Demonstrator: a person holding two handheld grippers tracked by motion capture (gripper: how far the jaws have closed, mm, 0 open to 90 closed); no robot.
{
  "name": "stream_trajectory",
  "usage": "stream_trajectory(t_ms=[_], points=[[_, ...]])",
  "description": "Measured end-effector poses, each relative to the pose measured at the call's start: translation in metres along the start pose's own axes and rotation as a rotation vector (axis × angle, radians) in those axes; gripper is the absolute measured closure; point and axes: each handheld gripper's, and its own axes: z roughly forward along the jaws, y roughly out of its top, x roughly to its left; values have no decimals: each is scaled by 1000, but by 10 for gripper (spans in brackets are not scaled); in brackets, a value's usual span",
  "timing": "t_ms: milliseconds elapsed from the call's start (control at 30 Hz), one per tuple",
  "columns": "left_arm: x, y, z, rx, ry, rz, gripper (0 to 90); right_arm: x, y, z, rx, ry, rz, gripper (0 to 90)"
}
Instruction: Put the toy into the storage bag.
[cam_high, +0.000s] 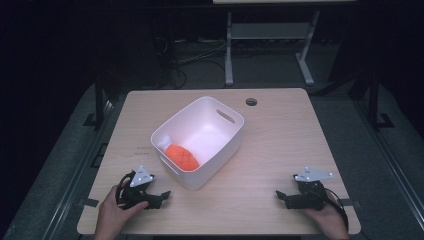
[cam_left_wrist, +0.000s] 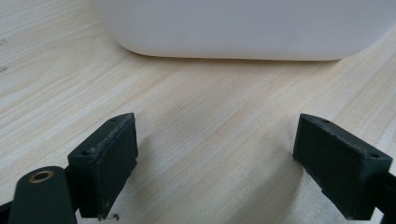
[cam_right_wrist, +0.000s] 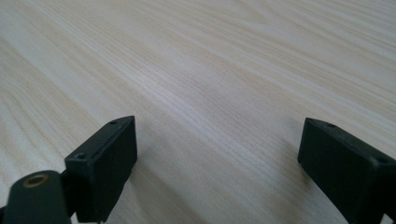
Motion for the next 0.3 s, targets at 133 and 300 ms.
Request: stream_trajectory(t_ms=[133, 300], points=[[0, 0, 0, 0, 0, 0, 129, 0, 0, 0, 4, -3, 3, 95], [0, 0, 0, 1, 0, 0, 129, -1, 1, 1, 9, -8, 8, 69]])
